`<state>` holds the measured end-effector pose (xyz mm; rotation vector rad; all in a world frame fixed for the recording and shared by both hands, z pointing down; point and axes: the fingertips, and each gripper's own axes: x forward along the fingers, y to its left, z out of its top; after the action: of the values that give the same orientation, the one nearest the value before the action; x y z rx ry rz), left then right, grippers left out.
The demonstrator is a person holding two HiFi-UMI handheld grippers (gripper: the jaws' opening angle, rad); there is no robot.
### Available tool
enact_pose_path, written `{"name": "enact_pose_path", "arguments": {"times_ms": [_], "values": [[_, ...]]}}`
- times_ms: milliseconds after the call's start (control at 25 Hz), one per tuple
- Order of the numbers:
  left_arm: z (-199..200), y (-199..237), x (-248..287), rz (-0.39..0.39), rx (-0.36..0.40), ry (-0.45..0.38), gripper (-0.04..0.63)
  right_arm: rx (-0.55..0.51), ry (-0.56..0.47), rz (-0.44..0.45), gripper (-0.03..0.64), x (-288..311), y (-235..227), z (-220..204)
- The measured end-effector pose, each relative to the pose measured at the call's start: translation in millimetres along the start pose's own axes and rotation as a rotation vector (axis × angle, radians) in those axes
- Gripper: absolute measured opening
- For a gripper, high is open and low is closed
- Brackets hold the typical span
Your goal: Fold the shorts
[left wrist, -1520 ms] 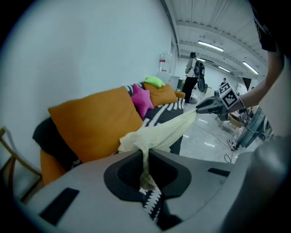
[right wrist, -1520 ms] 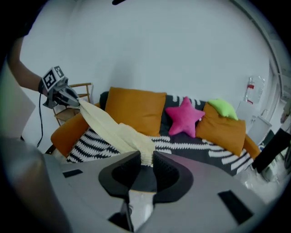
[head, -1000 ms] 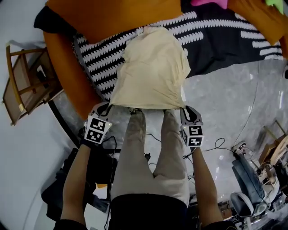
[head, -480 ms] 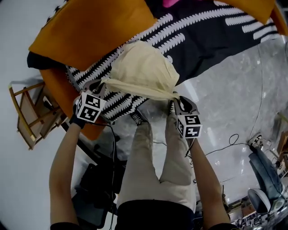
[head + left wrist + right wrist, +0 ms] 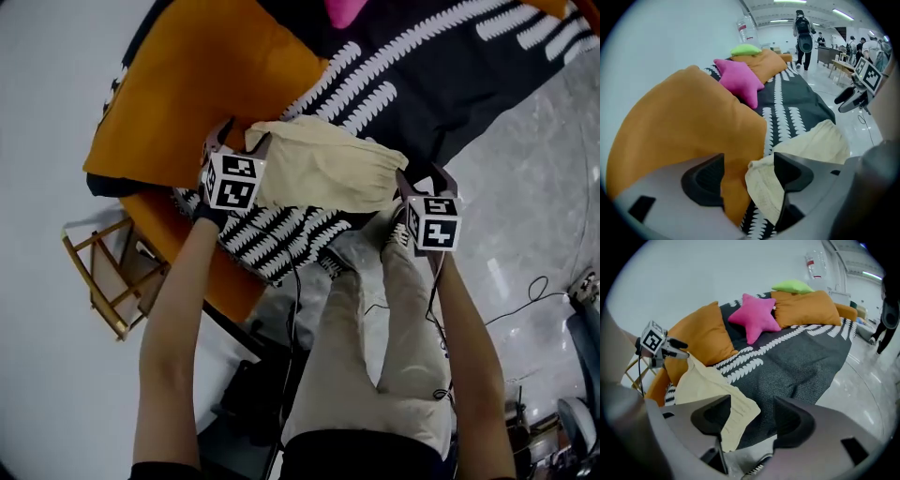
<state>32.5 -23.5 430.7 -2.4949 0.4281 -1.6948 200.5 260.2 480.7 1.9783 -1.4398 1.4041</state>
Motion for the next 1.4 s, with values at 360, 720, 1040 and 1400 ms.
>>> {"name": "enact_pose_path", "arguments": {"times_ms": [360,720,1040,1400], "values": [[-19,-53,-46,-0.09,0.016,-0.009,0.33,-0.162,-0.006,0.044,0.26,-48,20,-32],[-142,-97,-51,-0.316,-0.305,0.179,0.33,0.481,0.014,-0.015,0.196,-39,45,-123],[-193,-95,10,-0.423,-0.517,0.212,0.336,0.825,-0.082,-0.094,0.23,26,48,-164],[-198,-107,14,-0.417,-0.631,0.189,0.112,0.257,0.095,-0.009,0.094,36,65,-147]]}}
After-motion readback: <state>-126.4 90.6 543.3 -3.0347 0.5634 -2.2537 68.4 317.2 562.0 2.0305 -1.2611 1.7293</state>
